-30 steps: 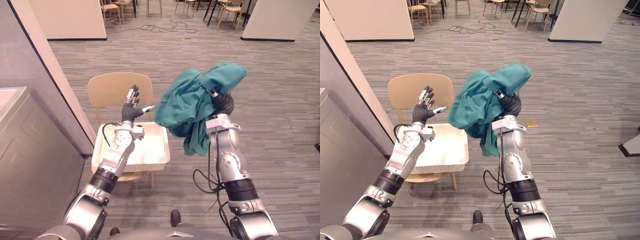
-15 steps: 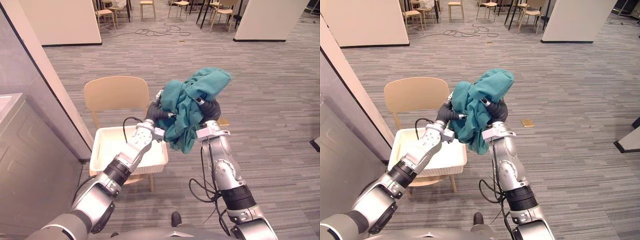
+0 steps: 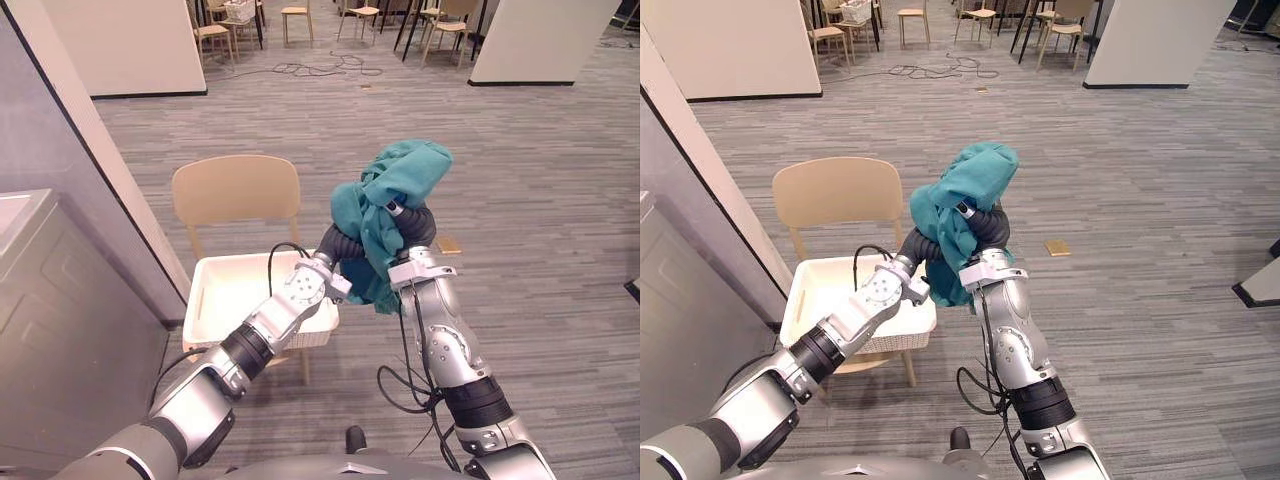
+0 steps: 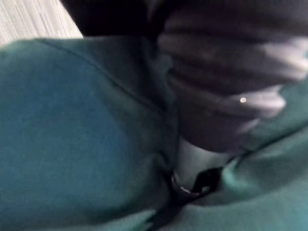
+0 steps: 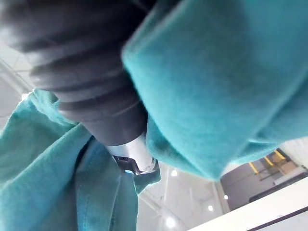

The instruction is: Pick up the laundry basket with both hands and put the clothes into the washing machine.

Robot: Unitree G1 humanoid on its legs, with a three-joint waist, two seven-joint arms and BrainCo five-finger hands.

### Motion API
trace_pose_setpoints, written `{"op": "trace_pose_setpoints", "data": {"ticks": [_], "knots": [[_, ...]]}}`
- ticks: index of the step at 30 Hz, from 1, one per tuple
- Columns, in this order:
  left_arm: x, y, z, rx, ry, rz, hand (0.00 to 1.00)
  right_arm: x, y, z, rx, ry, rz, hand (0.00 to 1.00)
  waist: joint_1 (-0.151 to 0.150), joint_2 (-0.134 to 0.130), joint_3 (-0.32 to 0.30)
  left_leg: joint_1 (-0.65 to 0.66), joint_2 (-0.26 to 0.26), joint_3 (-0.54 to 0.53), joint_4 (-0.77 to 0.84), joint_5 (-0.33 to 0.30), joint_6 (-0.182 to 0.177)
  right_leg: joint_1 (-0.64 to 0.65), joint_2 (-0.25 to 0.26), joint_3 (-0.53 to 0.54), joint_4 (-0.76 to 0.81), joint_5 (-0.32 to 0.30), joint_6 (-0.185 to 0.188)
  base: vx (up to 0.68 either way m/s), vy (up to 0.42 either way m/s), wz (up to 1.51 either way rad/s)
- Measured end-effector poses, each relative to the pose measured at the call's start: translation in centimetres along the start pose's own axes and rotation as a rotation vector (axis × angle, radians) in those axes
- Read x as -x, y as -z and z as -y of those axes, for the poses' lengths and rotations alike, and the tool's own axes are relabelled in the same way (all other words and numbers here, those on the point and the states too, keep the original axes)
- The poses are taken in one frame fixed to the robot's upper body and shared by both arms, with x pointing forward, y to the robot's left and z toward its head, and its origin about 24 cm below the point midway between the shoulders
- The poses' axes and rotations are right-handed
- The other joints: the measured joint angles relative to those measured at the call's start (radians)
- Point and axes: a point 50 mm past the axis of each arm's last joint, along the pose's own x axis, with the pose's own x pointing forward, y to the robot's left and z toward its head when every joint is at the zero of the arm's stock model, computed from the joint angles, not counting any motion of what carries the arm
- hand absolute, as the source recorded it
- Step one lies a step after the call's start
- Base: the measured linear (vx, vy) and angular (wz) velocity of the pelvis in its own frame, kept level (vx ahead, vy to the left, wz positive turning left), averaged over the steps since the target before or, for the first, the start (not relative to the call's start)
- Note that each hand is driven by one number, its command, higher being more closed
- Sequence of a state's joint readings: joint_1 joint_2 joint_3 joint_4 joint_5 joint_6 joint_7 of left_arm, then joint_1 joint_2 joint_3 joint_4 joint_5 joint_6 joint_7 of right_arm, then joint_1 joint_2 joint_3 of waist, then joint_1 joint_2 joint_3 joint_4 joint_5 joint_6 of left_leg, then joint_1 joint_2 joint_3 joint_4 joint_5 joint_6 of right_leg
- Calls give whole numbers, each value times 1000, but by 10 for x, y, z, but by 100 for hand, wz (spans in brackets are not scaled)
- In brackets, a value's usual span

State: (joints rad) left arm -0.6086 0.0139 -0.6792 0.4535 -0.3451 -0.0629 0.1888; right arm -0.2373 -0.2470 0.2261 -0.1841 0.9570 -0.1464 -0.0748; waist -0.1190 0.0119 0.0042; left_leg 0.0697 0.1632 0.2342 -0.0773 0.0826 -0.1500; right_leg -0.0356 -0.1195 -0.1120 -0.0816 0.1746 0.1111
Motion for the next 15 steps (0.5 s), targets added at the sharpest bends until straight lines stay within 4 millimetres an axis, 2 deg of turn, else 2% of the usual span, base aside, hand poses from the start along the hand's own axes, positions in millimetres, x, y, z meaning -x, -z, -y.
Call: {"op": "trace_pose_setpoints", "data": {"ticks": [11,15], "knots": [[1,0,8,95,27,-14,100,0,0,-1,-3,-3,11,100,3,0,0,-5,0,-16,0,0,1,3,0,-10,0,-1,-3,-4,-1,2],[2,-8,8,96,35,18,100,0,-6,-7,-9,-30,39,100,5,0,0,-4,0,-16,0,1,2,4,0,-10,0,0,-3,0,0,0]]}}
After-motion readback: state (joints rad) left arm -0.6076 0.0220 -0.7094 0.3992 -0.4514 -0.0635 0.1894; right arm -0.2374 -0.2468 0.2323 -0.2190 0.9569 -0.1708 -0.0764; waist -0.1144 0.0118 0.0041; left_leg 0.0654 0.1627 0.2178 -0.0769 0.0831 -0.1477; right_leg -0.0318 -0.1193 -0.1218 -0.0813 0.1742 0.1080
